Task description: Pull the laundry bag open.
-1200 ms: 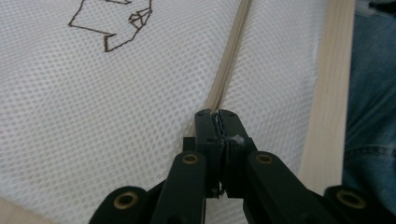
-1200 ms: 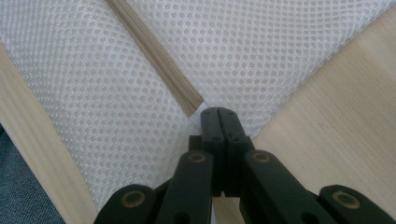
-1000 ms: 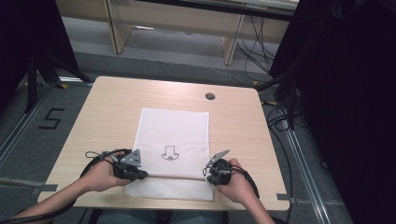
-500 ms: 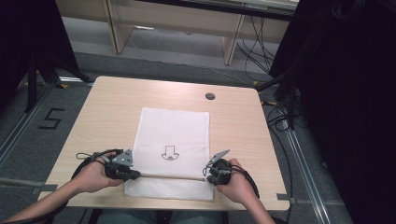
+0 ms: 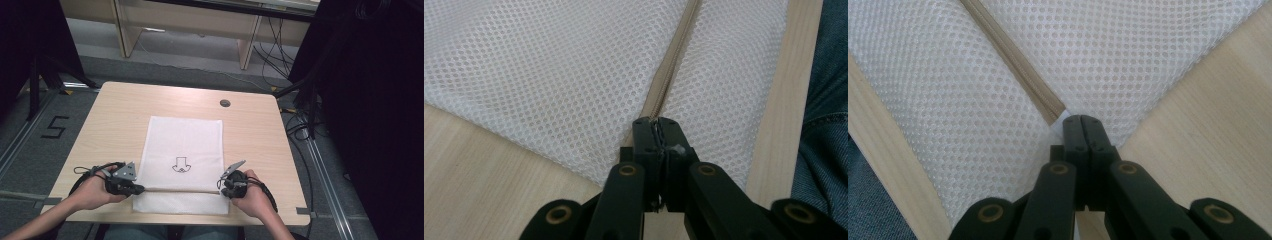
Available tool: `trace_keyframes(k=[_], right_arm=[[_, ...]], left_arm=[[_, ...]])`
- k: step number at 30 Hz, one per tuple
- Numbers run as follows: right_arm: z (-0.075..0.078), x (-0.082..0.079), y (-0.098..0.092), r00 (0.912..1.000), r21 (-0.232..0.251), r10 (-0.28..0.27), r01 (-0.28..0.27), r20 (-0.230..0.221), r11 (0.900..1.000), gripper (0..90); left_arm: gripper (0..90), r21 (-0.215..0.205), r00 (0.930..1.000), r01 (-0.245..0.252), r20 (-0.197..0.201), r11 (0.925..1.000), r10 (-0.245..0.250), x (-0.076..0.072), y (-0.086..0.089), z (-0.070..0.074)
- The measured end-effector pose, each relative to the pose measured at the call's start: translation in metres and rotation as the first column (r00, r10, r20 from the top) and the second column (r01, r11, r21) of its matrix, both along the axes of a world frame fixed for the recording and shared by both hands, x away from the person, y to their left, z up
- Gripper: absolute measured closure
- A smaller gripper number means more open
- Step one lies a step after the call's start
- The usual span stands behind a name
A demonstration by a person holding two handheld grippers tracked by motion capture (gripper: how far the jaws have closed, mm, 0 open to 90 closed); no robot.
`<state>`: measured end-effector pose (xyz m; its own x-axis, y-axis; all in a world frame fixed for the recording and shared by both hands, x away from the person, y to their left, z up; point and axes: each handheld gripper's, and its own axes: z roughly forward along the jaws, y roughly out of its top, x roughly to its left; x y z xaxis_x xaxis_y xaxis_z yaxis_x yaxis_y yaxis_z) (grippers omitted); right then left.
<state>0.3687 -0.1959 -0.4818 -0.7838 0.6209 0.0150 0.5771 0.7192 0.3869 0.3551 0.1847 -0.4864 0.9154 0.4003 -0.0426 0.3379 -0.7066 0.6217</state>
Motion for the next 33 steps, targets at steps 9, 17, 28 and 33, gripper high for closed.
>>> trace_keyframes(k=[9,17,28,33], right_arm=[[0.000,0.000,0.001,1.0000,-0.009,0.005,-0.005,0.002,1.000,90.0],[0.000,0.000,0.001,1.0000,-0.007,0.003,-0.003,0.002,1.000,90.0],[0.000,0.001,0.000,0.9999,-0.006,0.011,-0.011,0.007,1.000,90.0],[0.000,0.001,0.000,0.9999,-0.005,0.011,-0.011,0.005,1.000,90.0]], left_arm=[[87.6,0.036,0.9999,0.011,0.010,0.9993,-0.011,-0.001,0.006,0.000],[87.6,0.019,0.9996,-0.028,0.000,0.9994,0.028,-0.003,0.017,-0.002],[87.6,0.066,0.9999,-0.001,0.012,0.9978,0.000,-0.003,0.024,-0.002],[87.6,0.067,0.9999,-0.004,0.012,0.9977,0.003,-0.003,0.025,-0.002]])
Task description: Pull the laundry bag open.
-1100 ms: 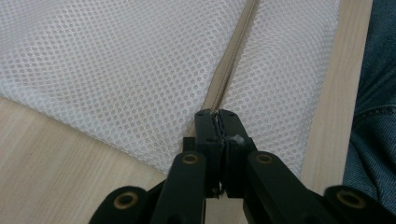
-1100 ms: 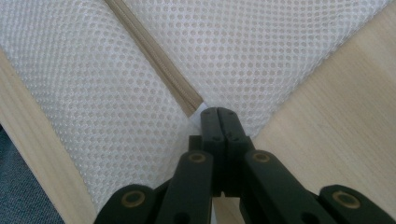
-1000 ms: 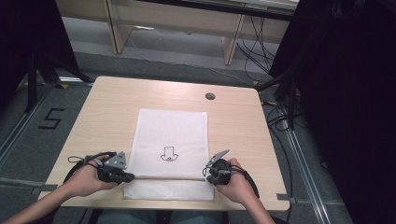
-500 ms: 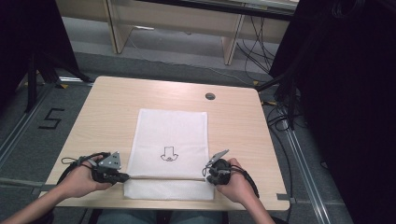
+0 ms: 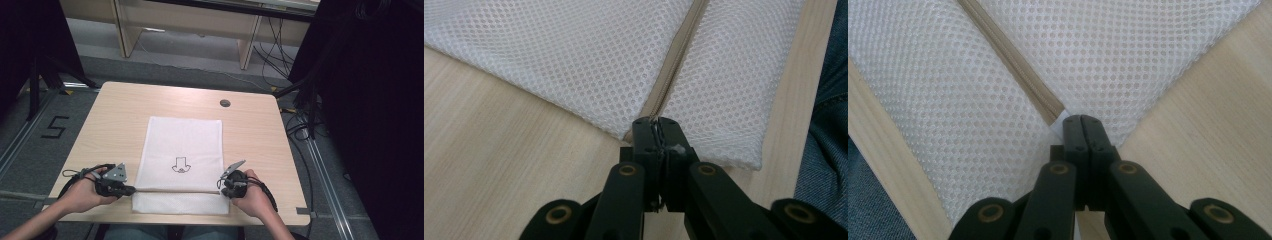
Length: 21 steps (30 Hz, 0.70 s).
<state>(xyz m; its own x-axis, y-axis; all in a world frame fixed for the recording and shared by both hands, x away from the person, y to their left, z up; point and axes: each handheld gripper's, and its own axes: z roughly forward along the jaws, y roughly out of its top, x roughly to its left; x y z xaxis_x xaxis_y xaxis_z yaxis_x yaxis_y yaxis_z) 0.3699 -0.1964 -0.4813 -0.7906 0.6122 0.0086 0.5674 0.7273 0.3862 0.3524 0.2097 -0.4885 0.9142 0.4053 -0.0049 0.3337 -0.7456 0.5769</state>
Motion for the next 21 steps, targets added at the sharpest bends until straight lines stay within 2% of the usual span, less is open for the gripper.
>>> trace_keyframes(k=[5,7,8,11,13,14,19,20,21], right_arm=[[0.0000,-0.0001,0.0001,1.0000,-0.001,0.000,0.000,0.001,1.000,90.0],[-0.0004,0.0000,0.0001,1.0000,0.002,0.004,-0.004,0.000,1.000,90.0],[-0.0004,-0.0001,0.0002,1.0000,0.003,0.003,-0.003,-0.001,1.000,90.0],[0.0002,-0.0001,0.0000,1.0000,-0.003,-0.004,0.004,0.001,1.000,90.0],[-0.0003,-0.0004,0.0002,0.9998,0.006,-0.017,0.017,-0.012,1.000,90.0],[-0.0004,-0.0003,-0.0001,0.9998,0.010,-0.016,0.016,-0.012,1.000,90.0],[-0.0017,-0.0003,-0.0046,0.9994,0.046,-0.033,0.034,-0.012,0.998,90.0],[-0.0017,-0.0005,-0.0044,0.9993,0.044,-0.035,0.035,-0.010,0.998,90.0],[-0.0017,-0.0010,-0.0038,0.9993,0.043,-0.036,0.037,-0.013,0.998,90.0]], left_arm=[[87.6,-0.010,1.0000,-0.006,-0.005,0.9999,0.006,-0.0004,0.0002,-0.0008],[87.6,0.002,0.9999,0.002,-0.014,1.0000,-0.002,-0.0006,0.0004,-0.0005],[87.6,0.002,1.0000,0.002,0.000,1.0000,-0.002,-0.0011,0.0009,-0.0010],[87.5,-0.013,1.0000,-0.005,-0.002,0.9999,0.005,-0.0008,0.0018,-0.0020],[87.3,-0.036,0.9999,-0.010,-0.011,0.9993,0.010,0.0004,0.0033,-0.0026],[87.1,-0.094,0.9976,-0.066,-0.029,0.9934,0.063,-0.0018,0.0016,-0.0055],[84.6,-0.123,0.9976,-0.068,0.005,0.9901,0.070,-0.0018,0.0036,-0.0025],[83.8,-0.118,0.9975,-0.068,0.010,0.9907,0.069,-0.0011,0.0045,-0.0011],[81.9,-0.146,0.9957,-0.093,-0.015,0.9849,0.092,-0.0033,0.0034,-0.0014]])
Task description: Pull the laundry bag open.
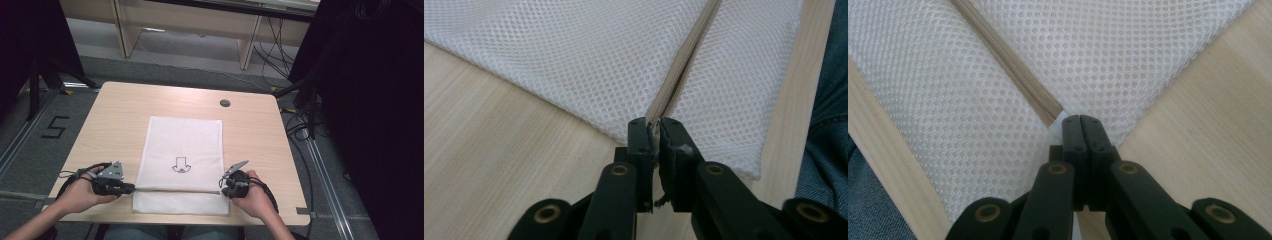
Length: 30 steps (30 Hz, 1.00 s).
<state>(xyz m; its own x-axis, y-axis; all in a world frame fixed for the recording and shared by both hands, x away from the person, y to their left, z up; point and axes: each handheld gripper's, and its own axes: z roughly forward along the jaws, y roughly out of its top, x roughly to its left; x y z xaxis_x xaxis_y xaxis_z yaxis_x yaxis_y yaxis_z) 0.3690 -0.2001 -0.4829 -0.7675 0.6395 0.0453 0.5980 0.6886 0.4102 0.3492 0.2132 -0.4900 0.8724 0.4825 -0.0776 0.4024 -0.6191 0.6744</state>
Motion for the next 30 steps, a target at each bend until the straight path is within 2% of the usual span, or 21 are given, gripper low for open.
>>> trace_keyframes(k=[3,4,5,6,8,9,10,11,12,13,14,15,17,19,20,21,23,24,25,26,30], right_arm=[[0.000,0.000,0.000,1.0000,0.000,0.000,0.000,0.002,1.000,90.0],[0.000,0.001,-0.001,1.0000,0.007,0.005,-0.005,0.006,1.000,90.0],[0.000,0.000,-0.002,0.9998,0.018,-0.017,0.017,-0.007,1.000,90.0],[-0.001,0.001,-0.003,0.9999,0.020,-0.011,0.011,-0.003,1.000,90.0],[-0.001,0.002,-0.003,1.0000,0.028,-0.004,0.004,-0.001,1.000,89.1],[-0.001,0.001,-0.003,0.9999,0.031,-0.013,0.013,-0.006,0.999,88.7],[0.000,0.001,-0.003,0.9997,0.035,-0.022,0.022,-0.009,0.999,87.2],[0.000,0.001,-0.003,0.9994,0.043,-0.033,0.033,-0.014,0.999,85.2],[0.001,0.000,-0.004,0.9982,0.055,-0.050,0.052,-0.032,0.997,78.0],[0.001,0.000,-0.004,0.9975,0.079,-0.058,0.061,-0.039,0.995,68.4],[0.001,-0.001,-0.003,0.9968,0.103,-0.068,0.072,-0.043,0.992,67.0],[0.002,-0.001,-0.003,0.9977,0.106,-0.064,0.066,-0.024,0.992,70.3],[0.008,-0.003,-0.002,0.9979,0.091,-0.062,0.060,0.017,0.994,70.2],[0.012,-0.003,-0.001,0.9957,0.126,-0.081,0.075,0.045,0.989,67.8],[0.013,-0.004,0.000,0.9918,0.149,-0.112,0.102,0.061,0.984,65.8],[0.016,-0.006,0.001,0.9907,0.161,-0.131,0.123,0.039,0.979,64.8],[0.016,-0.005,0.001,0.9906,0.162,-0.123,0.111,0.061,0.981,64.1],[0.015,-0.004,0.001,0.9902,0.162,-0.121,0.109,0.070,0.981,63.8],[0.014,-0.005,0.000,0.9900,0.181,-0.127,0.114,0.062,0.977,63.6],[0.015,-0.004,-0.002,0.9904,0.168,-0.123,0.111,0.062,0.980,63.3],[0.015,-0.001,-0.006,0.9865,0.181,-0.142,0.126,0.081,0.975,61.1]], left_arm=[[71.5,-0.012,1.0000,-0.001,0.004,0.9999,0.001,-0.002,0.001,0.002],[67.4,-0.016,0.9996,0.017,0.024,0.9997,-0.017,-0.001,0.002,0.003],[61.9,-0.024,0.9995,0.006,0.032,0.9997,-0.005,-0.003,0.003,0.004],[58.8,-0.035,0.9989,0.003,0.048,0.9994,-0.002,-0.002,0.004,0.006],[52.4,-0.084,0.9981,-0.018,0.057,0.9963,0.023,-0.001,0.006,0.008],[49.9,-0.129,0.9965,-0.045,0.065,0.9907,0.053,0.001,0.008,0.010],[45.8,-0.138,0.9938,-0.061,0.084,0.9886,0.073,0.003,0.011,0.012],[44.3,-0.176,0.9899,-0.100,0.082,0.9793,0.115,0.004,0.013,0.013],[42.5,-0.197,0.9870,-0.108,0.096,0.9744,0.129,0.006,0.015,0.014],[41.1,-0.239,0.9805,-0.153,0.085,0.9590,0.177,0.008,0.017,0.016],[39.5,-0.250,0.9765,-0.167,0.092,0.9537,0.195,0.009,0.020,0.017],[39.1,-0.272,0.9714,-0.193,0.083,0.9428,0.222,0.011,0.022,0.018],[38.4,-0.294,0.9578,-0.229,0.103,0.9279,0.269,0.014,0.027,0.019],[37.7,-0.307,0.9452,-0.269,0.099,0.9130,0.311,0.015,0.031,0.019],[37.6,-0.309,0.9335,-0.295,0.110,0.9044,0.341,0.016,0.034,0.020],[37.4,-0.303,0.9287,-0.304,0.117,0.9031,0.352,0.016,0.036,0.020],[37.1,-0.289,0.9228,-0.317,0.125,0.9031,0.364,0.018,0.040,0.019],[37.0,-0.288,0.9189,-0.329,0.122,0.8996,0.375,0.018,0.041,0.019],[36.9,-0.288,0.9179,-0.332,0.122,0.8984,0.378,0.019,0.042,0.018],[36.8,-0.286,0.9154,-0.339,0.120,0.8963,0.384,0.020,0.043,0.017],[36.2,-0.269,0.9115,-0.346,0.130,0.8987,0.390,0.022,0.045,0.017]])
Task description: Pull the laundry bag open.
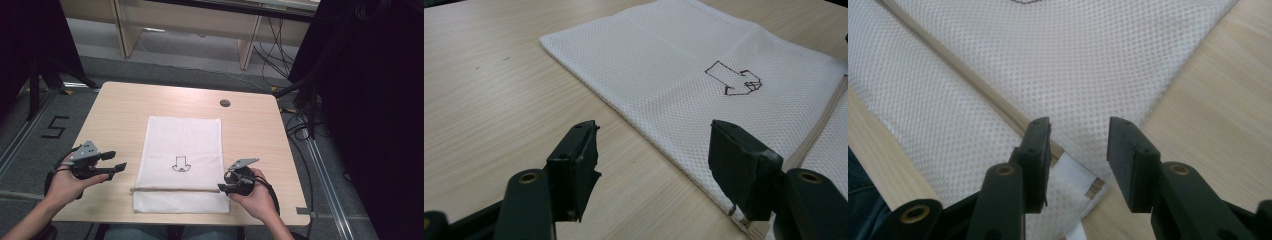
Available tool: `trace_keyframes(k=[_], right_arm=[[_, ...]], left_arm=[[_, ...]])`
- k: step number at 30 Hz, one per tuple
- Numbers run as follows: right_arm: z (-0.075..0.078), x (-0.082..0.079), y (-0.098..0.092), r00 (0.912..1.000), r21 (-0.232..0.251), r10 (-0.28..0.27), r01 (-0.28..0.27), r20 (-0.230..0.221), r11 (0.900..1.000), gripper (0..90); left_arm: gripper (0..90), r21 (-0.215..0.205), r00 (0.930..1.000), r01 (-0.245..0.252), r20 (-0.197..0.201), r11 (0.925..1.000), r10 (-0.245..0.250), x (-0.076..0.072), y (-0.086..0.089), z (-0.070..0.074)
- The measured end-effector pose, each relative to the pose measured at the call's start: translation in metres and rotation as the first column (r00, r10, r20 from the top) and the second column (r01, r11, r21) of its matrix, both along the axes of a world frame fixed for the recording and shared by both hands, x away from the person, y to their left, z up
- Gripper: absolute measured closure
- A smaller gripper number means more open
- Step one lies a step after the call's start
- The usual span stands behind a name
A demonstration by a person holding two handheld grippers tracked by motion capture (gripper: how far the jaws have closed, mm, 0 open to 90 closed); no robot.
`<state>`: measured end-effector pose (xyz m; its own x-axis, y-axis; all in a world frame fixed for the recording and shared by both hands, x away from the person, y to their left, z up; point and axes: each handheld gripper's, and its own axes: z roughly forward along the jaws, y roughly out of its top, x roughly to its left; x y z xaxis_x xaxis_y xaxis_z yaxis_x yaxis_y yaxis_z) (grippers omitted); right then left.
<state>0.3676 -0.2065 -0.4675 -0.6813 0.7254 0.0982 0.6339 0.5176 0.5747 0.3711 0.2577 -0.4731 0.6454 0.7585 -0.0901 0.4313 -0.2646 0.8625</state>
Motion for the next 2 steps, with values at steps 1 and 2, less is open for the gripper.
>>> trace_keyframes(k=[1,2], right_arm=[[0.0002,0.0004,-0.0014,0.9999,0.009,-0.009,0.009,0.009,1.000,60.6],[-0.0010,0.0008,-0.0021,0.9996,0.028,-0.018,0.017,0.024,0.999,59.8]], left_arm=[[36.1,0.000,1.0000,0.000,-0.001,1.0000,0.000,0.0006,0.0000,0.0003],[35.7,0.000,1.0000,0.008,-0.002,1.0000,-0.008,0.0015,0.0002,0.0004]])
